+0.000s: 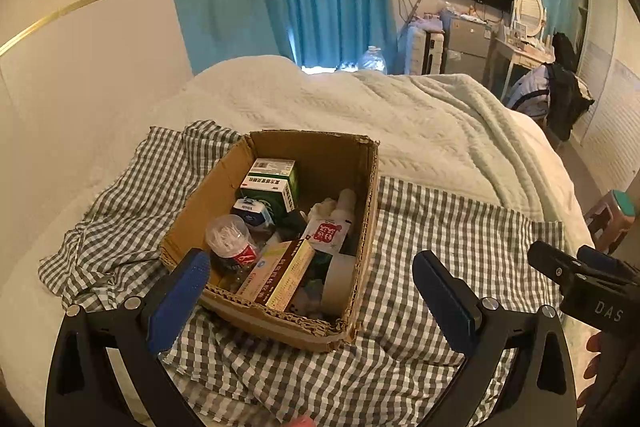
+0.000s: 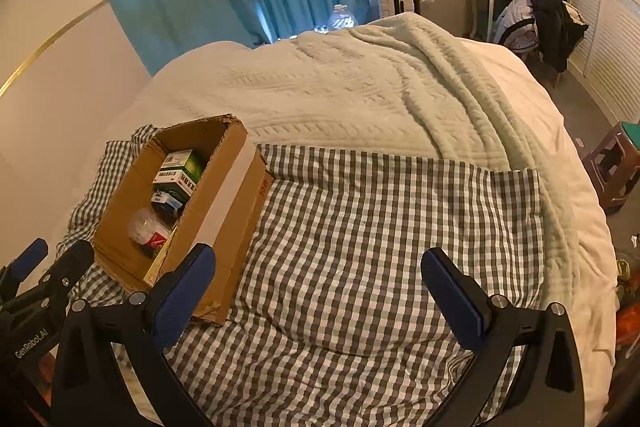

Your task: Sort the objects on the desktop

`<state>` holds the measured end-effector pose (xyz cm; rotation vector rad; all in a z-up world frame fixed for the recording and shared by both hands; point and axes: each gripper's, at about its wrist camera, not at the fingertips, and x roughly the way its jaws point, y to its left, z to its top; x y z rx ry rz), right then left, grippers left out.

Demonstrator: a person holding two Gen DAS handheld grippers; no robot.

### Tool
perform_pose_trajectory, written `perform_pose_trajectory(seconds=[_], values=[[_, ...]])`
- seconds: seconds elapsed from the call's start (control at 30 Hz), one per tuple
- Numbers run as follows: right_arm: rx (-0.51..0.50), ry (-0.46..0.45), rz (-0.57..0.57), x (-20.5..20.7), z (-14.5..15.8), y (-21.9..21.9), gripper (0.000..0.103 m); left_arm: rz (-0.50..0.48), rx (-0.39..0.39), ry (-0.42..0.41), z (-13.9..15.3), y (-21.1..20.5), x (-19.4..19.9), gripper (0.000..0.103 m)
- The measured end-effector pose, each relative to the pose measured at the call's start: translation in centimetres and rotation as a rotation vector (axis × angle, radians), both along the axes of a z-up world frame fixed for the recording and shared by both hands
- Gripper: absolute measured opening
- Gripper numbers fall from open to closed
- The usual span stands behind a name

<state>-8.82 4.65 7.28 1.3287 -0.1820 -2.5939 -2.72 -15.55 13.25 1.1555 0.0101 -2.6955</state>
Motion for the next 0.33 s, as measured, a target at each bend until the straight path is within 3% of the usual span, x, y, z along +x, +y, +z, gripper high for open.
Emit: perform_pose_trajectory(seconds=[0.13,0.33], values=[[0.001,-0.002,0.000,0.01,-0.01,0.09,0.103,0.010,0.015,-0.004,0.02,-0.20,-0.14,0.103],[-0.007,-0.022,0.017,0.03,-0.23,0.02,0.102,0.024,-0.029,0.008,-0.04,0.16,-0.03,0.103]])
